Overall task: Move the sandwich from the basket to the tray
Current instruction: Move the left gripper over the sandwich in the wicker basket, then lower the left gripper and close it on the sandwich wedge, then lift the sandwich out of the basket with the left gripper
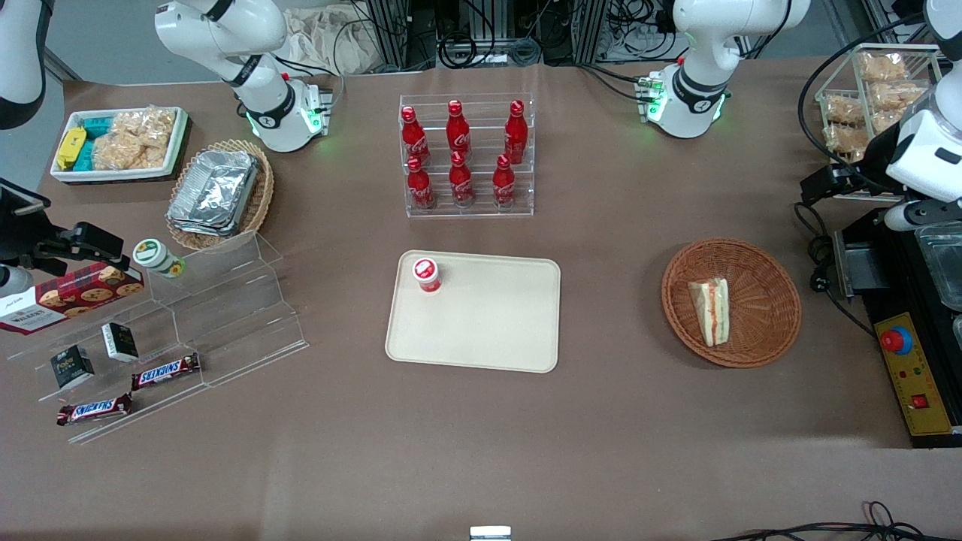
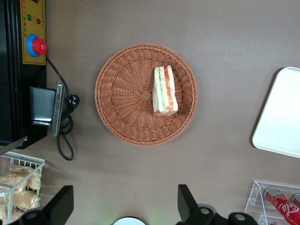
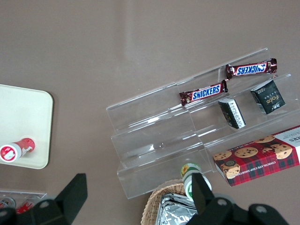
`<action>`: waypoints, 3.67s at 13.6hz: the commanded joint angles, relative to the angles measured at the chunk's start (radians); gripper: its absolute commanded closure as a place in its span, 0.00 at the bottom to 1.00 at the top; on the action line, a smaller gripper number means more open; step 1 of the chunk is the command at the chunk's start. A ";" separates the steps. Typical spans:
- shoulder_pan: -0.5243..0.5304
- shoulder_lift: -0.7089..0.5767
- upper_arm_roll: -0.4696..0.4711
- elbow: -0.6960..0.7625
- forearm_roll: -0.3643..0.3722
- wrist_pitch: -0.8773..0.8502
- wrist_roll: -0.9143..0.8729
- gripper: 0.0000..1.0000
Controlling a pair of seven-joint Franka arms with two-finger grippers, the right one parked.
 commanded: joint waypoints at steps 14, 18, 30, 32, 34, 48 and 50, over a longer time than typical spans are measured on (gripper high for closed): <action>-0.028 0.181 0.003 -0.014 -0.004 0.027 -0.018 0.00; -0.091 0.313 0.003 -0.033 0.010 0.159 -0.107 0.00; -0.114 0.425 0.007 -0.364 0.123 0.680 -0.199 0.01; -0.114 0.436 0.009 -0.362 0.131 0.692 -0.224 0.16; -0.113 0.436 0.009 -0.355 0.131 0.692 -0.234 0.40; -0.117 0.265 -0.111 0.188 0.112 -0.097 -0.254 0.99; -0.117 0.232 -0.167 0.261 0.109 -0.196 -0.267 1.00</action>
